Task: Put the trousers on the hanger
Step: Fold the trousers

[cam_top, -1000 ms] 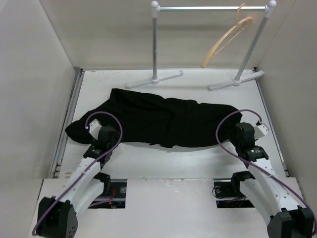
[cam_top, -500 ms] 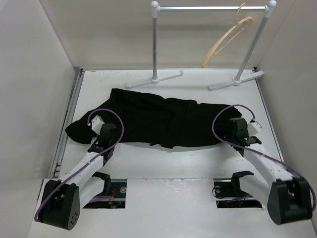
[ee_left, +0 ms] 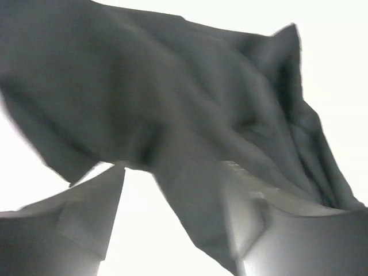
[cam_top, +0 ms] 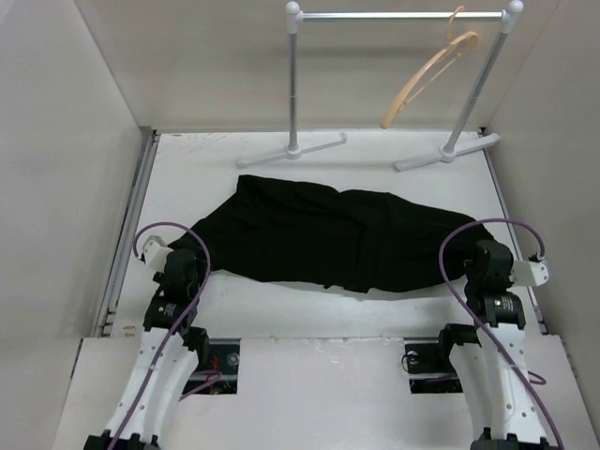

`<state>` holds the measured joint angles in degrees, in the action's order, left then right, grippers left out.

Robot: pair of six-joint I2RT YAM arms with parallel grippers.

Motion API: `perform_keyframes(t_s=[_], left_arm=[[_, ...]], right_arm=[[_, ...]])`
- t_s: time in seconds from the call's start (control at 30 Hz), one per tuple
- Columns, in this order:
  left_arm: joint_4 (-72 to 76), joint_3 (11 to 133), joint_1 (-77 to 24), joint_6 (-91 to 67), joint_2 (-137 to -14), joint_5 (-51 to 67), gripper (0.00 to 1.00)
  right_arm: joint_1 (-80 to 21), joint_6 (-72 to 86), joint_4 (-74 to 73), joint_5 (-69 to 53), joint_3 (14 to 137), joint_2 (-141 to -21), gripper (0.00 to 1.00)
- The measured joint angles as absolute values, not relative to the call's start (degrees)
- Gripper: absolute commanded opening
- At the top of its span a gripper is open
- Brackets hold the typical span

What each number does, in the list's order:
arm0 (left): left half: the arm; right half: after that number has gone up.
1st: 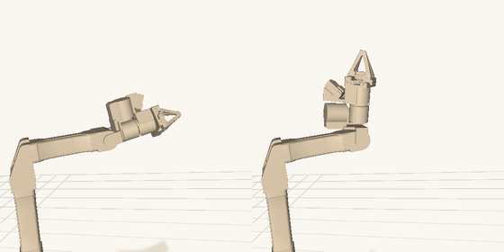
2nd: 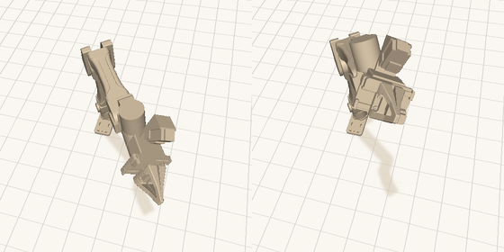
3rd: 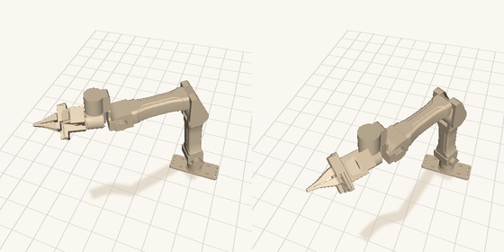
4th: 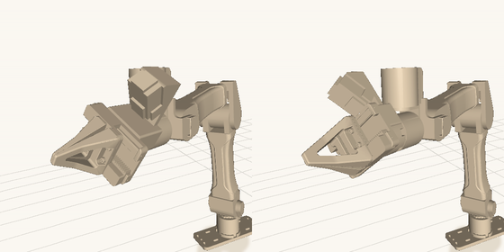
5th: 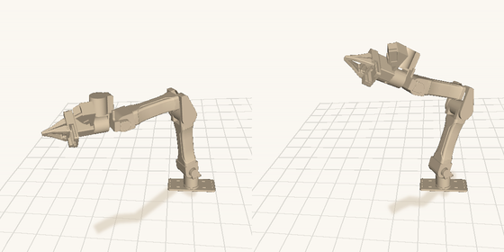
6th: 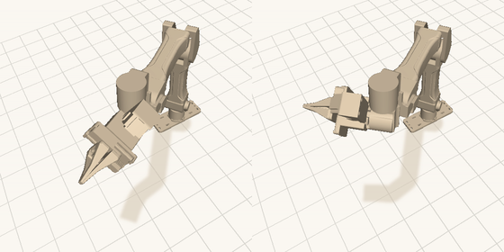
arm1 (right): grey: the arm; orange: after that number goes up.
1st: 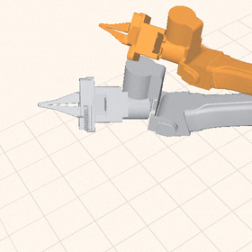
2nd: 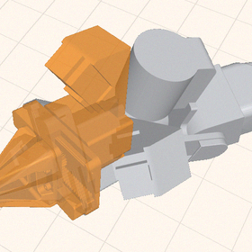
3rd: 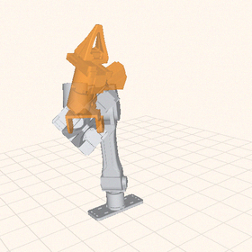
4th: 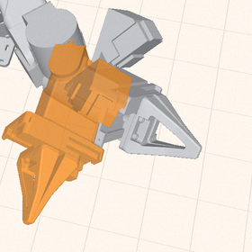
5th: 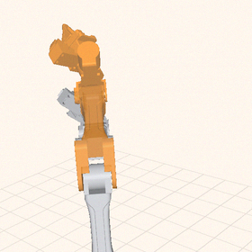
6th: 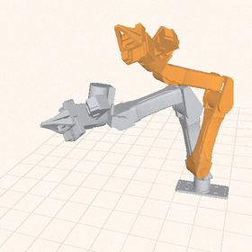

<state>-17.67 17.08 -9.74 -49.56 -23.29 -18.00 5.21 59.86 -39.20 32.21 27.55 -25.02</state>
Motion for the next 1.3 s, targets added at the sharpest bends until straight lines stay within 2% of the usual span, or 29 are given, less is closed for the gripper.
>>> perform_keyframes(t_s=[0.07,0.2,0.27,0.3,0.33,0.37,0.43,0.53,0.67,0.7,0.73,0.8,0.83,0.87,0.9,1.0,1.1,1.3], left_arm=[[-17.63,17.21,-5.98,-49.87,-28.23,-18.61,0.74],[-13.02,17.52,-0.34,-50.11,-40.40,-17.67,0.71],[-9.37,17.52,1.10,-50.13,-46.41,-16.60,0.58],[-7.42,17.52,1.61,-50.13,-48.80,-16.10,0.44],[-5.10,17.52,2.04,-50.13,-51.31,-15.31,0.18],[-3.25,17.72,2.39,-50.39,-53.45,-14.63,0.09],[-1.19,18.61,3.11,-49.87,-56.21,-11.94,0.05],[-4.69,21.96,2.74,-50.04,-50.61,-9.41,0.06],[-13.04,37.26,-0.40,-48.75,-37.69,-10.52,0.09],[-13.89,40.91,-0.89,-48.29,-35.44,-11.11,0.15],[-14.48,44.05,-1.17,-47.57,-32.91,-11.97,0.22],[-15.99,46.52,-1.08,-46.24,-27.27,-14.17,0.43],[-17.28,46.17,-0.95,-45.74,-24.43,-15.22,0.59],[-19.16,44.95,-0.71,-45.08,-21.56,-16.27,0.70],[-21.21,42.83,-0.40,-44.84,-19.09,-17.30,0.76],[-30.96,35.86,-0.40,-44.82,-14.57,-20.69,0.82],[-38.96,35.75,-1.45,-44.47,-15.03,-25.10,0.82],[-33.30,41.17,-3.07,-43.27,-24.43,-28.95,0.82]], right_arm=[[6.85,59.64,-38.00,31.07,27.42,-29.15,0.00],[7.92,58.43,-33.54,29.26,27.49,-37.32,0.00],[7.64,57.67,-31.77,28.64,27.49,-38.20,0.01],[7.31,57.19,-30.87,28.53,27.49,-38.04,0.01],[6.94,56.86,-30.13,28.47,27.49,-37.80,0.01],[6.52,56.53,-29.39,28.45,27.49,-37.50,0.01],[5.69,55.81,-28.14,28.27,27.49,-36.80,0.01],[5.43,54.94,-27.18,27.99,27.49,-35.38,0.01],[5.37,54.57,-26.55,26.79,27.66,-32.88,0.01],[5.30,54.54,-26.55,26.13,27.77,-32.27,0.01],[5.21,54.50,-26.61,25.65,27.86,-31.59,0.02],[5.17,54.28,-26.85,24.91,27.90,-29.65,0.02],[5.17,54.15,-27.07,24.56,27.90,-28.36,0.02],[5.19,54.02,-27.24,24.27,27.86,-27.11,0.02],[5.37,53.74,-27.42,23.94,27.68,-25.71,0.02],[6.37,53.32,-27.88,23.05,26.55,-22.79,0.02],[6.85,53.47,-28.38,21.89,25.15,-22.70,0.02],[9.61,53.76,-28.95,18.98,24.53,-24.69,0.02]])
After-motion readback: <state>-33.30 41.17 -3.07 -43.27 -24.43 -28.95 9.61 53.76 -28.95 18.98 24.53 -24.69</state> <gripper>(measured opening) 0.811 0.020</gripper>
